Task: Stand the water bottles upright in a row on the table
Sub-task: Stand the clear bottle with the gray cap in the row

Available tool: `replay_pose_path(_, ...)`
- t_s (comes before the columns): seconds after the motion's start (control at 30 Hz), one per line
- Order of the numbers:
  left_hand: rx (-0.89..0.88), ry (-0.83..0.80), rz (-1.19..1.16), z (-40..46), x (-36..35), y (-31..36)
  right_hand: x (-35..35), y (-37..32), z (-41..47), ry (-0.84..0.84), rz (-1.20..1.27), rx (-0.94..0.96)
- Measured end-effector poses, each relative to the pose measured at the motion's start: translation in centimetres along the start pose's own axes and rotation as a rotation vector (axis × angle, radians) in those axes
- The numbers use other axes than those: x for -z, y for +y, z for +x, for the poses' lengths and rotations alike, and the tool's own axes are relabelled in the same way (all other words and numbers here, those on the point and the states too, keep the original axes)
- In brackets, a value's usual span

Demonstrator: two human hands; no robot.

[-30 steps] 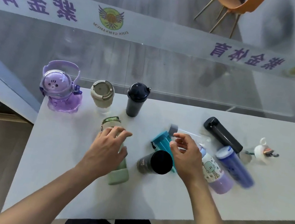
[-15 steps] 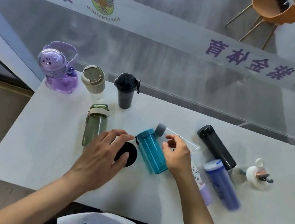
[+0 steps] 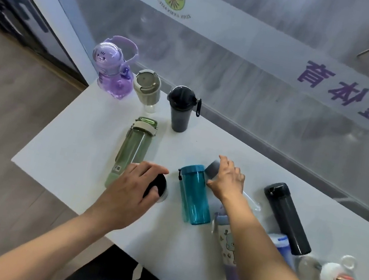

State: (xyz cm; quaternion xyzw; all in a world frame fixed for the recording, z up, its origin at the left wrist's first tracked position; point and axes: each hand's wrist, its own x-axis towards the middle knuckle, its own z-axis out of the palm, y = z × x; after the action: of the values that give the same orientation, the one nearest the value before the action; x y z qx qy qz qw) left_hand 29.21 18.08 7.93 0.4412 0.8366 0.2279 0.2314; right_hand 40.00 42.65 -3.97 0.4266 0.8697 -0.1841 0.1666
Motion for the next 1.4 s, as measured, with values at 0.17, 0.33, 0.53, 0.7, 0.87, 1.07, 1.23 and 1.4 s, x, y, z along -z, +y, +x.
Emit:
replay_pose_path(0.17, 0.002, -0.019, 0.021, 0.2, 0.0, -0.1, -0.5, 0.2, 1.7, 0.009, -0.11, 0.008)
replay_pose_path(0.33, -0.002, -0.018, 0.008, 0.0, 0.1, -0.1, 2.9, 0.2, 2.3, 0.225, 0.204, -0.022)
replay_pose_path(0.53, -0.002, -0.009, -0.019, 0.1, 0.1, -0.2, 6.8, -1.9, 2.4, 0.406, 0.735, 0.044)
replay_pose_path(0.7, -0.007, -0.011, -0.022, 0.1, 0.2, -0.1, 7.3, -3.5, 1.9, 0.362, 0.954, 0.085)
replay_pose_path(0.87, -0.012, -0.017, -0.011, 0.1, 0.3, -0.1, 6.9, -4.3, 1.9, 0.356, 0.952, 0.131)
replay_pose_path(1.07, -0.014, -0.023, -0.005, 0.1, 0.3, -0.2, 6.5, -4.9, 2.6, 0.378, 0.972, 0.143)
replay_pose_path(1.23, -0.018, -0.028, -0.011, 0.1, 0.4, -0.2, 6.3, -4.6, 2.5, 0.394, 0.932, 0.141)
replay_pose_path(1.4, -0.019, -0.029, -0.026, 0.1, 0.4, -0.4, 6.2, -4.2, 2.3, 0.403, 0.865, 0.137)
